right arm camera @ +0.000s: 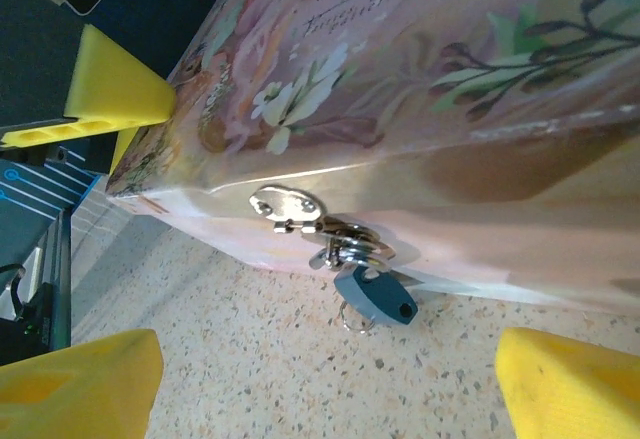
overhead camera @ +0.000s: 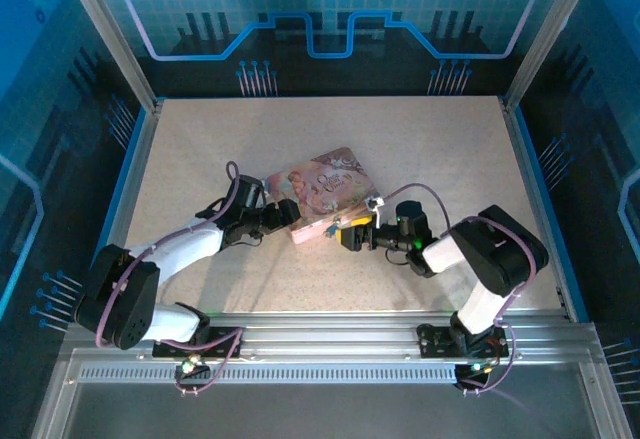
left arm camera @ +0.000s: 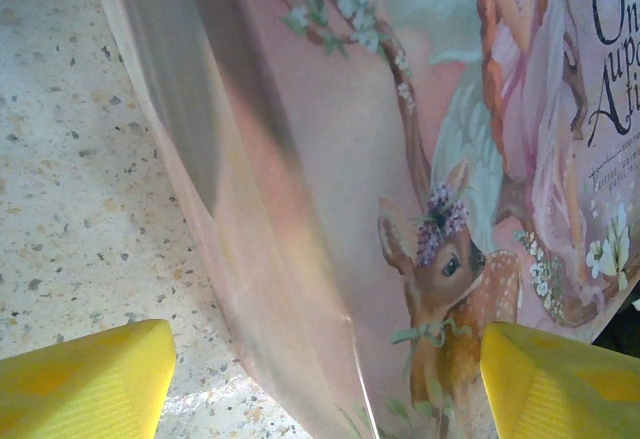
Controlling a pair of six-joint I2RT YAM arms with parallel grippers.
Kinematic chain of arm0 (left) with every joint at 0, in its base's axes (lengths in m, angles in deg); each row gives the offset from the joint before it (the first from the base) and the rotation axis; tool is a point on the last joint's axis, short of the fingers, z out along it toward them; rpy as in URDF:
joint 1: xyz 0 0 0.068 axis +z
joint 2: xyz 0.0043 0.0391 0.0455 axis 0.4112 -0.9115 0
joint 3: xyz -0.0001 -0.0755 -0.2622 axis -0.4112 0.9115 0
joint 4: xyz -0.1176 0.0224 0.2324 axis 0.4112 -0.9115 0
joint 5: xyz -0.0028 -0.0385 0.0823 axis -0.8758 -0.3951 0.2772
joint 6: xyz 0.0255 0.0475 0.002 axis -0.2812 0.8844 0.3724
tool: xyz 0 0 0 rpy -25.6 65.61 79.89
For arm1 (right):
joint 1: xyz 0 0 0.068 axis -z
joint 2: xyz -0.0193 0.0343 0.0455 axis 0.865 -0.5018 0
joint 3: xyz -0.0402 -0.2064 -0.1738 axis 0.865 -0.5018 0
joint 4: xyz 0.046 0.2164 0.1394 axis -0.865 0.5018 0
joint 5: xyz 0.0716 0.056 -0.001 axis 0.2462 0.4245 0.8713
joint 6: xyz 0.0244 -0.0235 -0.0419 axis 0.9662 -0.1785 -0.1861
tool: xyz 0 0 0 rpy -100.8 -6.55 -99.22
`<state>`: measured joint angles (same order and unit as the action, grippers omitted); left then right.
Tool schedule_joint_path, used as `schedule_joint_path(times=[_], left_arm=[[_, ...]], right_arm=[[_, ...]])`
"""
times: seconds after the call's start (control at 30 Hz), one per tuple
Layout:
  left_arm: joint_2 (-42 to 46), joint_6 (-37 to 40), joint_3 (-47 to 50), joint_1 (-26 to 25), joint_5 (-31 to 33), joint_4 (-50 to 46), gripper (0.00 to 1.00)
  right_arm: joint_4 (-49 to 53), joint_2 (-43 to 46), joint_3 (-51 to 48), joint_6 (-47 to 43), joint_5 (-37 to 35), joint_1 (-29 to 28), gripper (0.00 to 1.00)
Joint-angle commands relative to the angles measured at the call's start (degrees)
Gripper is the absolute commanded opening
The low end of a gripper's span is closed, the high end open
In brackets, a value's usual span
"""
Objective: Unlock a padlock with a key
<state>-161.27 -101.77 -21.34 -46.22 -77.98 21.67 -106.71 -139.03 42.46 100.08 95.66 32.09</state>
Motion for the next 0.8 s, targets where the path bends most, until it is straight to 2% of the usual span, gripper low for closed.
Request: schedule_joint_path(times=[0.0, 0.37, 0.77], left_arm=[[0.5, -0.2, 1.4, -0.5, 0.2, -2.8, 0.80], [0.1, -0.9, 1.9, -0.6, 0.1, -1.8, 0.80], [-0.6, -1.5, 2.6, -0.7, -0.2, -0.6, 0.80]], right_arm=[[-6.4, -2.8, 1.7, 1.5, 1.5, -0.5, 0.86], [-12.9, -10.0, 3.7, 3.8, 2.5, -2.1, 0.72], [-19.3, -12.0, 3.2, 2.9, 2.5, -2.9, 0.65]])
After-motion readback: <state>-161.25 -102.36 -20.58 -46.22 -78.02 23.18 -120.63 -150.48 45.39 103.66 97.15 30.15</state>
